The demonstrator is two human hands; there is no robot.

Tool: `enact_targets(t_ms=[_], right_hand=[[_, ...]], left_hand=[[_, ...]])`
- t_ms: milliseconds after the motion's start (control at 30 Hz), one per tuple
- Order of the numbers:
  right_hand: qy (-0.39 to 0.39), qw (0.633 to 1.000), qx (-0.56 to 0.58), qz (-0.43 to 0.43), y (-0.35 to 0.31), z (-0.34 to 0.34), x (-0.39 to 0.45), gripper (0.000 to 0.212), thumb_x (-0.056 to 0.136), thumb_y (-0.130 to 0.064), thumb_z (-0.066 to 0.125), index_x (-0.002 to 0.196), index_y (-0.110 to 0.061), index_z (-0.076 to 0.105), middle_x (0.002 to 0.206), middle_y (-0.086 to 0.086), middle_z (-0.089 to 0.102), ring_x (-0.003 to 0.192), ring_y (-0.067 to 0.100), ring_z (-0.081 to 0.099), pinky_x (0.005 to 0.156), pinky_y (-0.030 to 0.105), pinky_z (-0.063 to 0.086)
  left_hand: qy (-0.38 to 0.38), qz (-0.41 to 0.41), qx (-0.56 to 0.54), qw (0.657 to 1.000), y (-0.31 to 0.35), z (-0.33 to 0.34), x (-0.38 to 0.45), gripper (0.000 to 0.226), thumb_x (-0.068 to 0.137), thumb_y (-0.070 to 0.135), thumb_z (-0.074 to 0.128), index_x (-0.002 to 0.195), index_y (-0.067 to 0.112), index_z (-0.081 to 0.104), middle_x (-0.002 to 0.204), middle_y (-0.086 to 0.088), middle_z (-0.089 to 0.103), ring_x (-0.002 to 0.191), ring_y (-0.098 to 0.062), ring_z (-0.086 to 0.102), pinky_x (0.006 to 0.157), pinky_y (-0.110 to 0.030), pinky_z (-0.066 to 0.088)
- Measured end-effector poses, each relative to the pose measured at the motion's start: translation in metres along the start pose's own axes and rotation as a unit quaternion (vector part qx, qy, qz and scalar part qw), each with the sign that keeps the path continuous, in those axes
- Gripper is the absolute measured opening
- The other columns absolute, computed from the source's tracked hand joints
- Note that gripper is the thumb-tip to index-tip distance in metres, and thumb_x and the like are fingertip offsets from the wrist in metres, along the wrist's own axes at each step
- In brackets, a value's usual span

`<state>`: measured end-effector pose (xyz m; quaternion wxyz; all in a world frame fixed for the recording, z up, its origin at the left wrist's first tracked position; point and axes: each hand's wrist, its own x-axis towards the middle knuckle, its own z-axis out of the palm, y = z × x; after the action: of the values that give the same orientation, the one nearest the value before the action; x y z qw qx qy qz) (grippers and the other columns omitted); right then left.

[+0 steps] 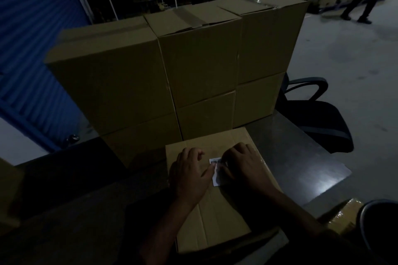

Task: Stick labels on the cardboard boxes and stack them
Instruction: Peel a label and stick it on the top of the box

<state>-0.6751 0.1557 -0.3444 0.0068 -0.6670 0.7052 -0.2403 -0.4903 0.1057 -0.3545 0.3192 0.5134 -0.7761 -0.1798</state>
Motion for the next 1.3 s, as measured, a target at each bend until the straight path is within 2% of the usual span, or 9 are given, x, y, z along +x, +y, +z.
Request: enact_targets(t_ms=[333,467,633,767,867,933,1033,1167,1300], right_hand=[[-0.018,1.000,-0.005,0.007,0.001,0.004,0.002,0.032,0.089,-0.057,0.056,0.105,-0.031,0.063,0.102,-0.007,0.055,0.094,0.017,0.046,0.081,0.036,0.042],[-0.038,0.999,0.013,0.020,0.002,-0.002,0.002,0.034,0.091,-0.057,0.046,0.097,-0.030,0.066,0.099,-0.008,0.056,0.095,0.017,0.049,0.082,0.032,0.040],[-0.020,0.990,0.032,0.133,-0.011,-0.018,-0.055,0.042,0.087,-0.045,0.072,0.126,-0.033,0.061,0.131,-0.005,0.052,0.122,0.017,0.044,0.098,0.035,0.038],[0.011,0.986,0.009,0.168,-0.014,-0.020,-0.101,0.024,0.087,-0.047,0.066,0.109,-0.039,0.062,0.117,-0.010,0.056,0.109,0.015,0.049,0.090,0.038,0.045],[0.019,0.990,-0.003,0.142,-0.006,-0.018,-0.102,0.020,0.085,-0.044,0.067,0.103,-0.038,0.062,0.112,-0.011,0.055,0.105,0.015,0.050,0.090,0.041,0.047],[0.022,0.992,-0.017,0.123,0.005,-0.018,-0.094,0.027,0.082,-0.042,0.074,0.106,-0.035,0.065,0.114,-0.010,0.058,0.107,0.016,0.053,0.092,0.044,0.048],[0.003,0.997,-0.042,0.061,0.033,-0.022,-0.068,0.037,0.080,-0.040,0.079,0.115,-0.033,0.069,0.118,-0.009,0.061,0.109,0.017,0.055,0.088,0.041,0.047],[-0.014,0.998,-0.060,-0.035,0.066,-0.030,-0.022,0.025,0.085,-0.033,0.076,0.110,-0.035,0.074,0.107,-0.005,0.065,0.097,0.023,0.058,0.074,0.039,0.045],[-0.053,0.996,-0.052,-0.047,0.052,-0.037,-0.005,0.028,0.087,-0.046,0.059,0.110,-0.040,0.074,0.107,-0.006,0.066,0.099,0.021,0.058,0.080,0.042,0.050]], left_hand=[[-0.015,0.003,0.005,1.000,-0.004,0.004,0.001,0.042,0.083,0.068,0.052,0.113,0.039,0.054,0.116,0.017,0.052,0.105,-0.009,0.056,0.087,-0.041,0.055],[-0.008,-0.006,0.009,1.000,-0.006,0.007,0.002,0.038,0.087,0.053,0.071,0.117,0.034,0.056,0.120,0.013,0.054,0.105,-0.012,0.058,0.088,-0.043,0.054],[-0.001,-0.032,-0.018,0.999,-0.015,0.008,0.023,0.050,0.084,0.045,0.081,0.125,0.032,0.054,0.130,0.007,0.051,0.115,-0.019,0.058,0.094,-0.047,0.054],[0.016,-0.037,-0.002,0.999,-0.025,-0.002,0.064,0.072,0.078,0.037,0.089,0.140,0.022,0.055,0.144,-0.003,0.048,0.133,-0.028,0.047,0.106,-0.044,0.045],[-0.075,-0.093,0.022,0.993,-0.036,-0.004,0.082,0.087,0.082,0.056,0.081,0.155,0.029,0.042,0.156,-0.004,0.046,0.144,-0.029,0.040,0.114,-0.049,0.042],[-0.115,-0.109,0.030,0.987,-0.043,0.000,0.081,0.072,0.086,0.068,0.071,0.146,0.032,0.053,0.145,-0.003,0.059,0.135,-0.029,0.051,0.107,-0.043,0.040],[-0.072,-0.116,0.076,0.988,-0.045,-0.007,0.066,0.051,0.088,0.071,0.066,0.116,0.027,0.068,0.118,0.001,0.071,0.112,-0.025,0.063,0.098,-0.040,0.035],[-0.056,-0.180,0.086,0.978,-0.046,-0.033,0.026,0.057,0.078,0.080,0.069,0.088,0.023,0.063,0.093,0.000,0.068,0.082,-0.021,0.064,0.078,-0.037,0.051],[-0.030,-0.182,0.084,0.979,-0.030,-0.045,-0.021,0.061,0.074,0.079,0.072,0.080,0.022,0.049,0.077,0.004,0.059,0.068,-0.017,0.056,0.060,-0.034,0.033]])
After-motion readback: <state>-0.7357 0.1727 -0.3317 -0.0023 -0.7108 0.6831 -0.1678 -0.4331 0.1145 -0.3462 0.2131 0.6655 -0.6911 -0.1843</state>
